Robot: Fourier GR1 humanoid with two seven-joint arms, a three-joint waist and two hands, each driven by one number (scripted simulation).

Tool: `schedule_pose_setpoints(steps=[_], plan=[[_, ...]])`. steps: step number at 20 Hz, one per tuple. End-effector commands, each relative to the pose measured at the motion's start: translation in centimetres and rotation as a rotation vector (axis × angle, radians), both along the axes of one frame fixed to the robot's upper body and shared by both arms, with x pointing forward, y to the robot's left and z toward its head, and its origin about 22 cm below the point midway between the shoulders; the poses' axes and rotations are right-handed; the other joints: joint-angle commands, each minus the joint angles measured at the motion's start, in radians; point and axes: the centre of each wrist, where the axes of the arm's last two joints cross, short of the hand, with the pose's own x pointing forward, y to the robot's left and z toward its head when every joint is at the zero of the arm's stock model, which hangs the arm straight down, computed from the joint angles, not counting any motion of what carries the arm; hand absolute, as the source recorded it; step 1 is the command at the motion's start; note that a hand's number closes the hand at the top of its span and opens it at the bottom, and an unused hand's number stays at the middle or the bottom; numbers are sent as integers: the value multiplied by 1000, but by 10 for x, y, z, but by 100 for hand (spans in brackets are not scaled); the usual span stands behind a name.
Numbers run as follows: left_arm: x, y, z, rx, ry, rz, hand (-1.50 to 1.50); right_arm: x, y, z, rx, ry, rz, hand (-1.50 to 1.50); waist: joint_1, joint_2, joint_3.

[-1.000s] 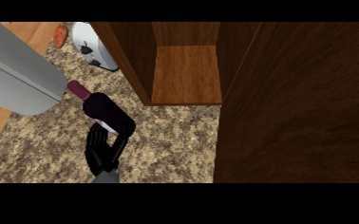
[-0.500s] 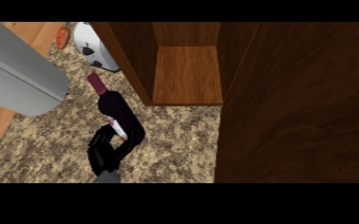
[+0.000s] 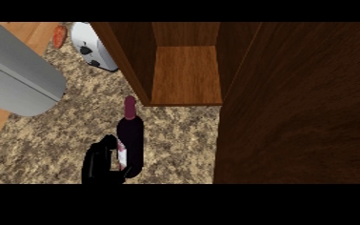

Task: Pick up the wine, place it into the cabinet and close the cabinet

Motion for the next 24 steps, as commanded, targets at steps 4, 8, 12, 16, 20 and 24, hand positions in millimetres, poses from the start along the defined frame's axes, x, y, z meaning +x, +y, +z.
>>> schedule_pose_setpoints(steps=[4, 8, 12, 16, 20, 24], plan=[[-39, 49, 3, -36, -9, -121, 150, 0, -1, -6, -3, 20, -9, -150, 8, 7, -5], [-20, 38, 35, -45, -83, -168, 150, 8, -9, 10, 13, 25, -16, -150, 12, 7, -5], [-18, 15, 60, -48, -112, -170, 150, 6, 5, 6, 17, 3, -14, -150, 12, 7, -5], [-29, 19, 93, -62, -107, -190, 150, 11, 4, -4, 9, 21, 0, -150, 14, 7, -4], [-15, -6, 118, -41, -129, -186, 150, -1, 3, -11, 12, 8, -9, -150, 7, 7, -5], [-5, -16, 152, -57, -155, -190, 150, 4, -2, -16, 20, 33, 1, -150, 7, 7, -5]])
